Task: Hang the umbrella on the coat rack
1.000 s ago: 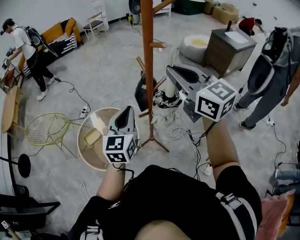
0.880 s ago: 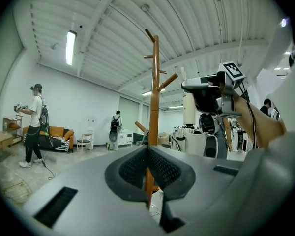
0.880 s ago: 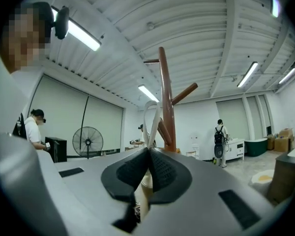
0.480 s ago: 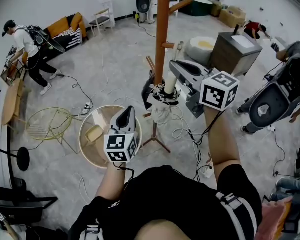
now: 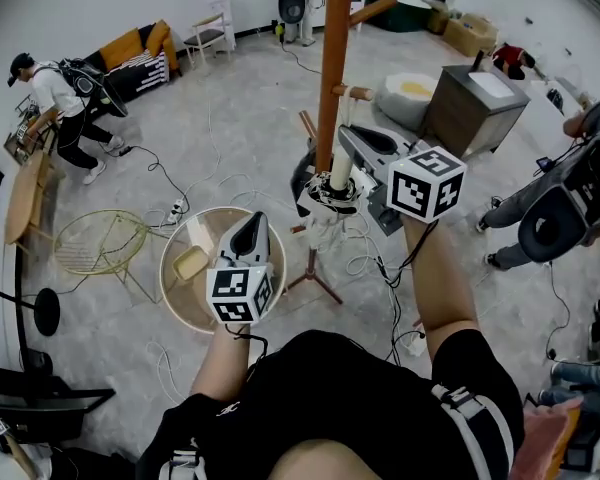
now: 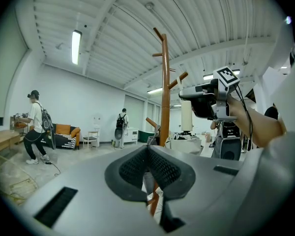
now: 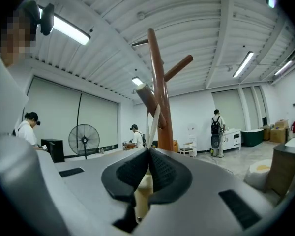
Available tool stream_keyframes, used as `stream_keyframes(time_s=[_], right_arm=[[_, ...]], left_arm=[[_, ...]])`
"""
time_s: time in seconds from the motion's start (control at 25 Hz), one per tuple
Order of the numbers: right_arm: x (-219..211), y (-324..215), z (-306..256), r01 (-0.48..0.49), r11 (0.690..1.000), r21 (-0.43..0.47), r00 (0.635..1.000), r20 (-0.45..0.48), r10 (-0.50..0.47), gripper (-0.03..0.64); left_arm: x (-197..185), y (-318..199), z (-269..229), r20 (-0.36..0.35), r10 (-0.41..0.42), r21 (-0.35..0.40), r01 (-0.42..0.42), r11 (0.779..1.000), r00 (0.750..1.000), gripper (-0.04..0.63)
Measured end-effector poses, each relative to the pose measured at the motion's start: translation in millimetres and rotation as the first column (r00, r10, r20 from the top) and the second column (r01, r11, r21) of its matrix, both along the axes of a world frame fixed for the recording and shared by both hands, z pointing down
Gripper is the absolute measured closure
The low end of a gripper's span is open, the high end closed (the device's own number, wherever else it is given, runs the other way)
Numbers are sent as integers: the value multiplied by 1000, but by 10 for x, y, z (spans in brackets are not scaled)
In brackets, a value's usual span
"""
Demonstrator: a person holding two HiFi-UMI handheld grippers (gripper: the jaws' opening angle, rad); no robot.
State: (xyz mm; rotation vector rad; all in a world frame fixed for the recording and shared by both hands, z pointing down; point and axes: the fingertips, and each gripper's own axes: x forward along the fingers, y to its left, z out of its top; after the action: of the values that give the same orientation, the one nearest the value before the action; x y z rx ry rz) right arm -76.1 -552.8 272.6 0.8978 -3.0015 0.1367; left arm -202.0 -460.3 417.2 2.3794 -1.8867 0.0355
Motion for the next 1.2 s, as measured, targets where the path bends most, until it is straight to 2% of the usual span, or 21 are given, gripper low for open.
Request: stream_keyframes(time_s=[0.2, 0.32, 0.44, 0.52, 0.56, 0.68, 0.88, 1.04, 1.2], right_arm=[[93, -74, 95, -157, 985, 65, 988, 9, 157, 578], [121, 14, 51, -201, 974, 106, 979, 56, 196, 494], [215, 170, -43, -234, 964, 129, 965, 148, 214, 492], [302, 280, -5, -277, 950, 146, 952, 179, 250, 497], [346, 331, 50, -305, 940, 153, 944, 181, 276, 520], [495, 438, 331, -379, 910, 168, 922, 153, 355, 600], [772, 461, 861, -459, 877, 142, 888, 57, 456, 601], [783, 608, 1070, -471, 875, 112, 881, 26, 472, 601], [812, 648, 1061, -470, 877, 99, 883, 42, 468, 601]], left_arm=[[-20, 80, 59, 0, -1, -9, 1, 1000, 1000, 580], [-52, 121, 61, -2, 6, -15, -6, 1000, 1000, 580], [-64, 135, 10, -5, 12, -10, -12, 1000, 1000, 580], [-40, 143, -8, -6, 20, -1, -20, 1000, 1000, 580], [-17, 144, -9, -5, 28, 3, -28, 1000, 1000, 580], [120, 121, 12, -4, 50, 7, -50, 999, 999, 580], [413, 66, -51, 14, 89, 13, -89, 996, 996, 580], [451, 159, -124, 37, 115, 33, -116, 993, 993, 580], [495, 172, -164, 39, 121, 39, -122, 992, 992, 580]])
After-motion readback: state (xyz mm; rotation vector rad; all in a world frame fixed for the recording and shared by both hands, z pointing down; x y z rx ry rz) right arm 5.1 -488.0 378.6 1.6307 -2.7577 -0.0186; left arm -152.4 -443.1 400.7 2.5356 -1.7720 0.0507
